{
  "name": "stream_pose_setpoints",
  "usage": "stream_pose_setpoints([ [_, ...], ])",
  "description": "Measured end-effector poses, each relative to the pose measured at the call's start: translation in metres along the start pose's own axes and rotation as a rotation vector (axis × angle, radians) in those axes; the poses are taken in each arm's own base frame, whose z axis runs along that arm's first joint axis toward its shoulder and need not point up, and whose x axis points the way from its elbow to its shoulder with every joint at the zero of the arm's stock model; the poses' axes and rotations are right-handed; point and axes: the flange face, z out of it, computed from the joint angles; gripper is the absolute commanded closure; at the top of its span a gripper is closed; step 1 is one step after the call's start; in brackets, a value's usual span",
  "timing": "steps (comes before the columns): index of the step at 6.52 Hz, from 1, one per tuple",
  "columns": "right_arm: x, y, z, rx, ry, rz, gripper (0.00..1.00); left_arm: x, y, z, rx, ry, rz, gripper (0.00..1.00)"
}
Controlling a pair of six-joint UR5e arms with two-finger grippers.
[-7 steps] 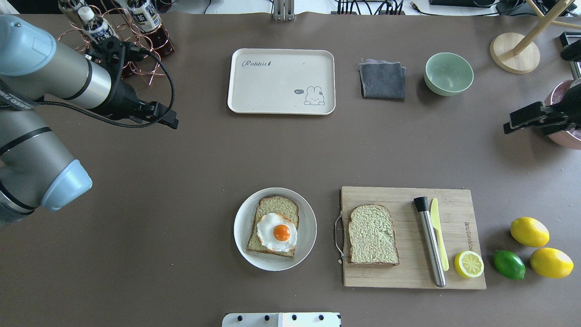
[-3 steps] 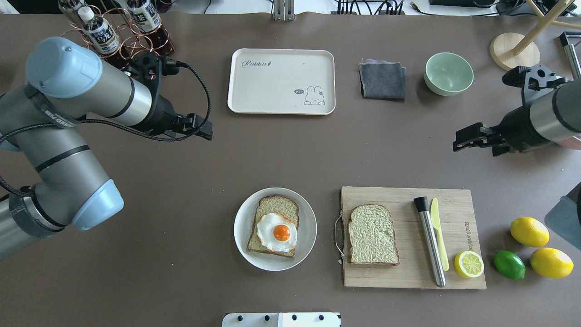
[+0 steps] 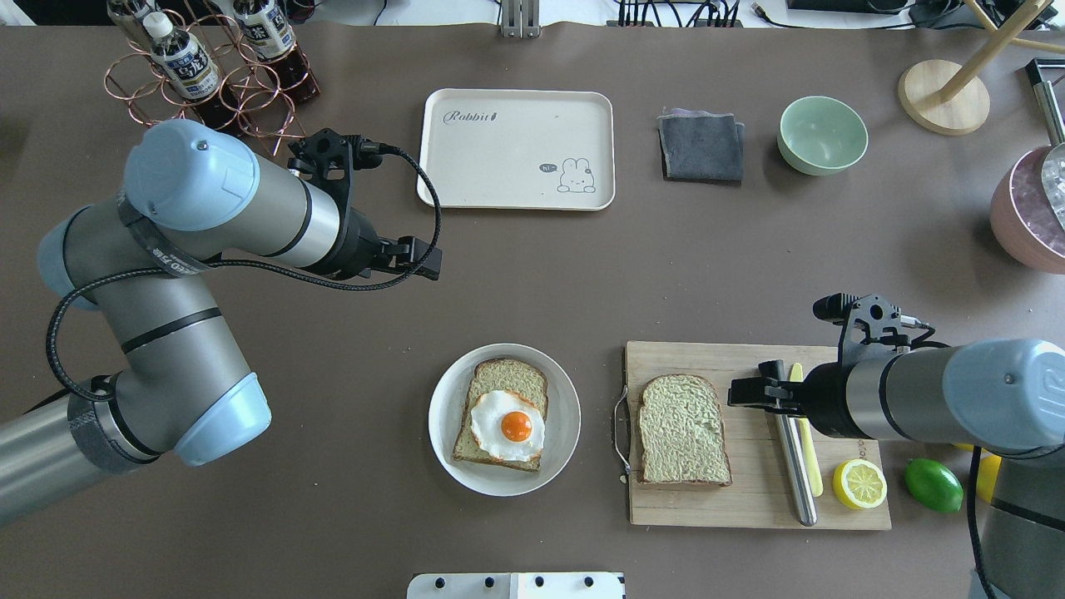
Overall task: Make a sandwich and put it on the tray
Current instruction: 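Lower the right gripper onto the bread slice on the cutting board and grasp it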
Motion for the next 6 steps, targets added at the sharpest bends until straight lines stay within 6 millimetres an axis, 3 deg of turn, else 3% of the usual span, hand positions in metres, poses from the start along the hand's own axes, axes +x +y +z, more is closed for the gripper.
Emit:
stream_pose_setpoints([
  [3, -0.005, 0.053, 0.023, -0.013, 0.019, -0.048, 0.44, -0.001, 0.001, 0.001, -0.001, -0.001, 0.004, 0.02],
  [6, -0.003, 0.069, 0.034, -0.023, 0.036, -0.077, 0.45, -0.001, 0.001, 0.0, 0.0, 0.0, 0.005, 0.02],
])
